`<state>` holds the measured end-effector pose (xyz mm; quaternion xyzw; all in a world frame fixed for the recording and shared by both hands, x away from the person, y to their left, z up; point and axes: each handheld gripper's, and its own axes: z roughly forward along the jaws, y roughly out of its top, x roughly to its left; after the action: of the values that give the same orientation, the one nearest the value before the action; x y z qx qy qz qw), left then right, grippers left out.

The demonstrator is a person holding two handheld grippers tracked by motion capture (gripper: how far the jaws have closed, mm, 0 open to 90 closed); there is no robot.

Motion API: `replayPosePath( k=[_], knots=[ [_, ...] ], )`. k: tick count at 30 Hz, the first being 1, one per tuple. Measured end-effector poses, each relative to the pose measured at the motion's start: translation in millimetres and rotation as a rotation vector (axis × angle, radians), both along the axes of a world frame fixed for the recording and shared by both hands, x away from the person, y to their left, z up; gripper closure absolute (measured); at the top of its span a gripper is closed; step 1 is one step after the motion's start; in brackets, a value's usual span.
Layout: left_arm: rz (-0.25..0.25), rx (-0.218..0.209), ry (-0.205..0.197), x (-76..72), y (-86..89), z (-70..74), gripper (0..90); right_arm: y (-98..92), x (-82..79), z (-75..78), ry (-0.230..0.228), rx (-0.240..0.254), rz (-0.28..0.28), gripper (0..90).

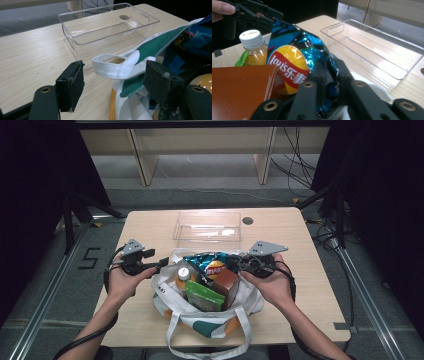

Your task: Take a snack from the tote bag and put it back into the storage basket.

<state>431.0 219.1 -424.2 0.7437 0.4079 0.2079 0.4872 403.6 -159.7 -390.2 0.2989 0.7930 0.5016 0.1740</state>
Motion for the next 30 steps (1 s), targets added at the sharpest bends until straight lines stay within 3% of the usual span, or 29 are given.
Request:
replayPosePath(
  k=[3, 5, 7, 12, 19, 21, 23, 30],
  knots=[
    [0.0, 0.003, 0.0, 0.2, -0.1, -0.5, 31.3, -0.1, 0.5, 0.2, 0.005, -0.014, 0.019, 85.9],
    [0.003, 0.005, -0.004, 0.2, -0.1, -0.5, 31.2, 0.6, -0.2, 0.1, 0.027, 0.014, 0.02, 88.2],
    [-0.002, 0.004, -0.009, 0.6, 0.0, -0.4, 31.0, 0.6, -0.4, 0.1, 0.005, 0.019, 0.003, 89.3],
    [0.003, 0.005, -0.012, 0.9, 0.4, -0.7, 30.8, 0.1, -2.3, 1.6, 0.029, 0.031, 0.003, 90.0],
    [0.009, 0.009, -0.018, 0.9, 0.3, -1.9, 30.3, 0.8, -3.9, 5.7, -0.004, 0.051, 0.008, 90.0],
    [0.007, 0.016, -0.017, 1.5, 0.6, -2.5, 30.2, 0.2, -3.6, 7.6, -0.045, 0.062, 0.003, 90.0],
    [0.011, 0.014, -0.013, 1.3, 0.5, -2.8, 30.3, 1.4, -4.5, 7.5, -0.018, 0.082, 0.01, 90.0],
    [0.015, 0.01, -0.006, 2.0, 0.5, -4.4, 30.2, 0.8, -8.0, 12.8, -0.033, 0.096, 0.004, 90.0]
  ],
)
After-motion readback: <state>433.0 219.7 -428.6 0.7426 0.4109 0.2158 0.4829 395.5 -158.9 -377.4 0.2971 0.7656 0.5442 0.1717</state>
